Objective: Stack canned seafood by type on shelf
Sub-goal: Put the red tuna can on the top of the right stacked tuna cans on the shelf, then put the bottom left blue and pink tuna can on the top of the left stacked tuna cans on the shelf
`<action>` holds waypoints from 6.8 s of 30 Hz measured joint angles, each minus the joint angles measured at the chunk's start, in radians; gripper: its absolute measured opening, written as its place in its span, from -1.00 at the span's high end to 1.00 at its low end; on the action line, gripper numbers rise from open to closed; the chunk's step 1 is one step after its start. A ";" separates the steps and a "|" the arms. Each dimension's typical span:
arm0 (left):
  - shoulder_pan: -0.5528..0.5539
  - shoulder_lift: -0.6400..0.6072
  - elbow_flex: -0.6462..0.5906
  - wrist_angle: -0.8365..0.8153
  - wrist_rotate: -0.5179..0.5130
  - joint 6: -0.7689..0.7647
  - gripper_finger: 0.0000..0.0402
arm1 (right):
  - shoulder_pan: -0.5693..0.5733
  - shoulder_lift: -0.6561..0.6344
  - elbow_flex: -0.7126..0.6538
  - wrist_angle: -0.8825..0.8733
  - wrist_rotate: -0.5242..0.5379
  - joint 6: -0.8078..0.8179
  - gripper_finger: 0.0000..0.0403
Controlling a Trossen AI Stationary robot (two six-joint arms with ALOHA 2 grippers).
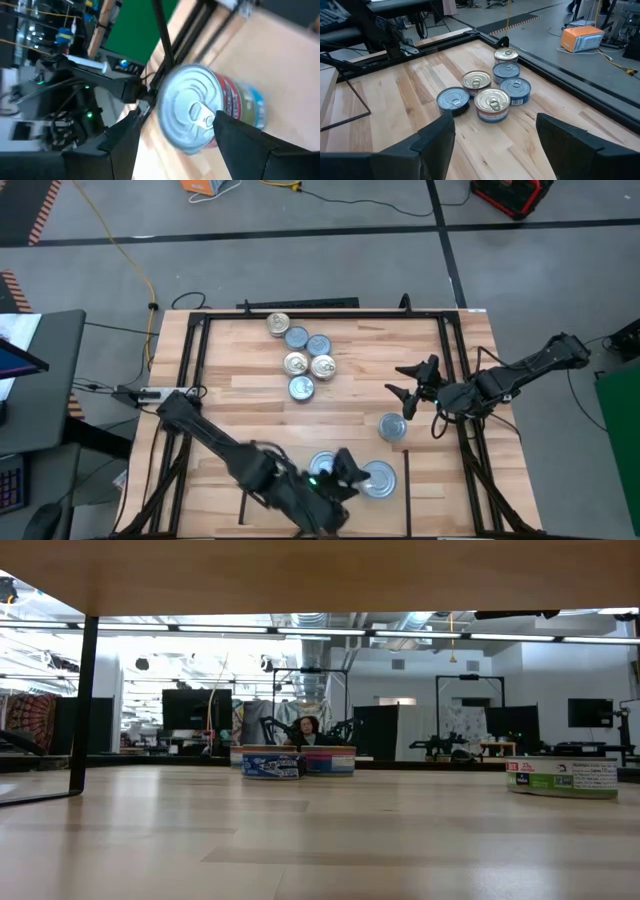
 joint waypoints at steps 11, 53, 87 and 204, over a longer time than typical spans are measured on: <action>0.231 -0.222 -0.017 -0.341 0.219 -0.409 0.05 | -0.003 0.057 0.000 0.004 -0.026 0.001 -0.50; 1.284 -0.960 -1.585 0.684 0.575 -0.486 0.31 | -0.218 0.332 -0.001 0.300 -0.103 -0.371 -0.50; 1.516 -0.597 -1.613 0.896 0.745 -0.637 0.34 | -0.632 0.233 -0.176 0.529 -0.532 -0.538 -0.50; 1.149 -0.602 -1.834 1.182 0.741 -0.994 0.51 | -0.485 0.233 -0.176 0.644 -0.550 -0.449 -0.50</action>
